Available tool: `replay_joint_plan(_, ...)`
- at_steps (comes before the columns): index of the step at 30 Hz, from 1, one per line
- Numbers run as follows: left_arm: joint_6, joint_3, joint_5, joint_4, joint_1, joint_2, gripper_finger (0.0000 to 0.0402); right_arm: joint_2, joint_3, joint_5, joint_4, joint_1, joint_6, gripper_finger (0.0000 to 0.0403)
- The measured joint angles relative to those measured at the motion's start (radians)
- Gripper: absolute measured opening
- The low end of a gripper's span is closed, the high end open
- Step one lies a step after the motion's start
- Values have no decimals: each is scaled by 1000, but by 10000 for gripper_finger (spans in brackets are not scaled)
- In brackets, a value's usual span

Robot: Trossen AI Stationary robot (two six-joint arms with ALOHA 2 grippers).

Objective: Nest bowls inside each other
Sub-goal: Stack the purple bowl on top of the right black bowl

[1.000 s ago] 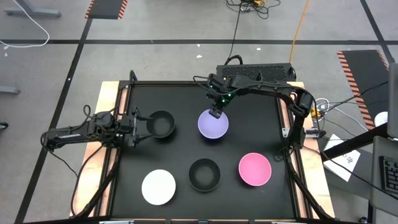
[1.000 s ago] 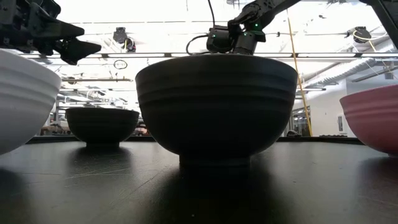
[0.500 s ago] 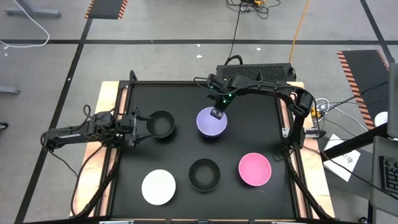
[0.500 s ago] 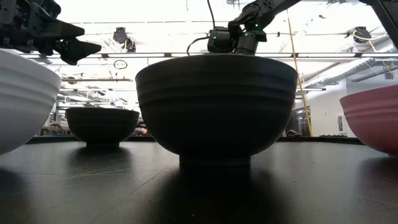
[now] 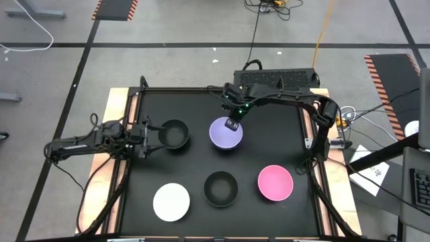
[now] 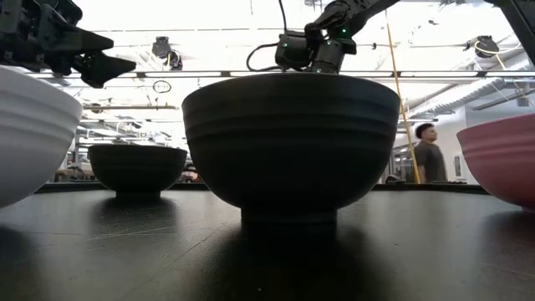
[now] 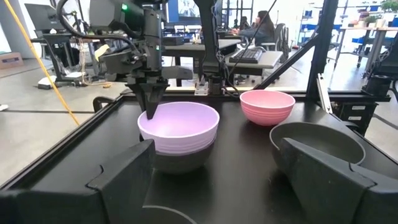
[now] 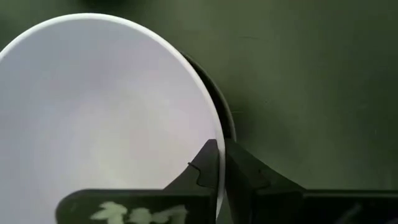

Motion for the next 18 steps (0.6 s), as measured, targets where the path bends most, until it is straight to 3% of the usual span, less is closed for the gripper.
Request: replay_joint_plan(18,-3,0,1,5,0,0,349,-2,-95,7,90,24,33,1)
